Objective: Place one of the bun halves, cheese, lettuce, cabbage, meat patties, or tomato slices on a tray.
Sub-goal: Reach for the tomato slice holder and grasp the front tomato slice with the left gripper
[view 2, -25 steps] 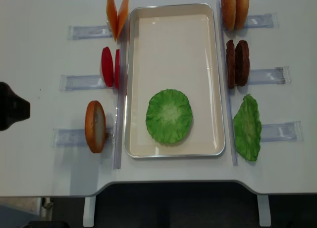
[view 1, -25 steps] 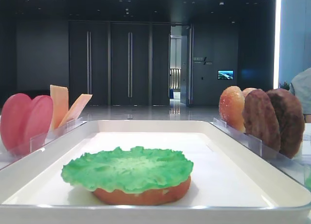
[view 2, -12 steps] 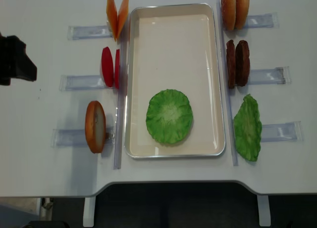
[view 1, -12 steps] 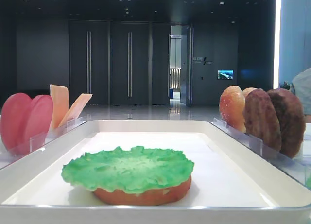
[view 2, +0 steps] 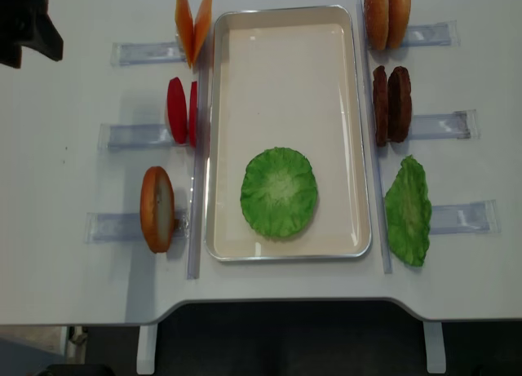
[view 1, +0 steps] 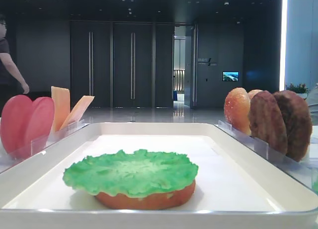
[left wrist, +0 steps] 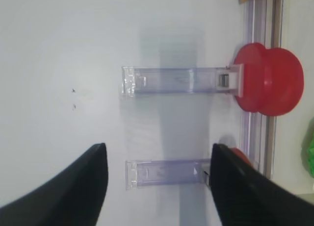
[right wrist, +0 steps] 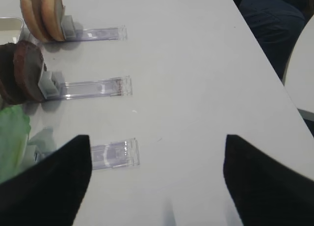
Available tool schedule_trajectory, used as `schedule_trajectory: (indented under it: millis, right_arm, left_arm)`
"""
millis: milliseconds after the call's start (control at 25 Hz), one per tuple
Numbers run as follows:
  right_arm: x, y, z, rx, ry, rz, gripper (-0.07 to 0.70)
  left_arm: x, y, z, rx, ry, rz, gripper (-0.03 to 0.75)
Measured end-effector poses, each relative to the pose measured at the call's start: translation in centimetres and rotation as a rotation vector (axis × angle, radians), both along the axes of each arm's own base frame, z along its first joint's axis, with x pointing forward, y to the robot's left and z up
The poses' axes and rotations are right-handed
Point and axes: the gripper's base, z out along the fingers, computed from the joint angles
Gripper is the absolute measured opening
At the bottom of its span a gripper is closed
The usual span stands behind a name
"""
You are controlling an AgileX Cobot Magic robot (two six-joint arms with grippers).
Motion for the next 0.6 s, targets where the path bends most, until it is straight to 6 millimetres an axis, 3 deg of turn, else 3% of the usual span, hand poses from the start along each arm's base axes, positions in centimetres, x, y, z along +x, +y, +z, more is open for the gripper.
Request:
schedule_trajectory:
  millis: [280, 600]
  right_arm:
    - [0.0, 0.0, 0.0, 0.000, 0.000, 0.000, 0.537]
    - [0.0, 0.0, 0.0, 0.000, 0.000, 0.000, 0.537]
  left_arm:
    - [3.1, 0.3, -1.2, 0.006, 0.034, 0.000, 0.496]
    - [3.9, 0.6, -2.1, 0.022, 0.059, -0.002, 0.496]
